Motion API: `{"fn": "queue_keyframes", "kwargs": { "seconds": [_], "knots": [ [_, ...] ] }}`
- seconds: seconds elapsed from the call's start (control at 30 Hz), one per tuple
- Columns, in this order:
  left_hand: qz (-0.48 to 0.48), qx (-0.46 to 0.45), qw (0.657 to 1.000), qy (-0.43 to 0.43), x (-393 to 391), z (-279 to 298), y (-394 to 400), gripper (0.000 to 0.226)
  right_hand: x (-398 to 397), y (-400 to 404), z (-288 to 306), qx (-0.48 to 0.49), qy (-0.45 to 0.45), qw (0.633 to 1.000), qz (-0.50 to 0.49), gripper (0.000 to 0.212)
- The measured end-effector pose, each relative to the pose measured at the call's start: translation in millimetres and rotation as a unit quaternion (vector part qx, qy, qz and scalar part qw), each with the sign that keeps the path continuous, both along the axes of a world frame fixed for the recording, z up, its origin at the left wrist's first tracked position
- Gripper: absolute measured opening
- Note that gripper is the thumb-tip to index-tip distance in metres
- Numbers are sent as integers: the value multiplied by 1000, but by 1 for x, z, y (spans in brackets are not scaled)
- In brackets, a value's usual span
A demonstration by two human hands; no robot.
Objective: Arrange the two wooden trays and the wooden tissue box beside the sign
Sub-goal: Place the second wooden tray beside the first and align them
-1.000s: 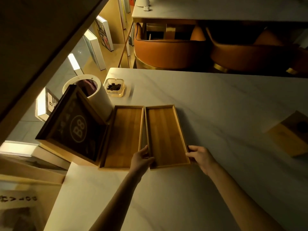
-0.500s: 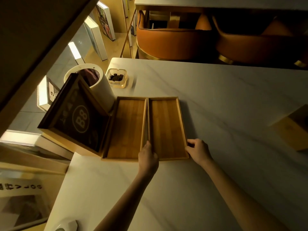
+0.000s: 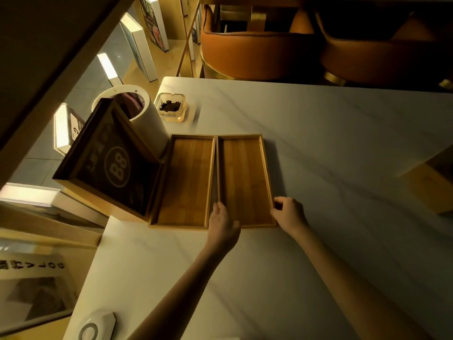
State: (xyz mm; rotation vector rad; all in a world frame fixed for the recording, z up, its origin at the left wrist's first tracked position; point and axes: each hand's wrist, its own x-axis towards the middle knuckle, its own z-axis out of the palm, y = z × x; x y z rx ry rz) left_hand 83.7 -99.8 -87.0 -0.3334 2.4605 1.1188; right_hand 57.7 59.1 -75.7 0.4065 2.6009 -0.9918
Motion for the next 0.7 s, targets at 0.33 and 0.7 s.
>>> {"fn": "queue_keyframes", "kwargs": {
  "seconds": [0.33, 0.7],
  "knots": [
    [-63, -154, 962, 218, 11, 10, -62, 32, 5, 2, -2, 13, 13, 999, 28, 47],
    [-219, -281, 915, 188, 28, -42, -93, 60, 11, -5, -8, -4, 16, 1000, 15, 48]
  ]
}}
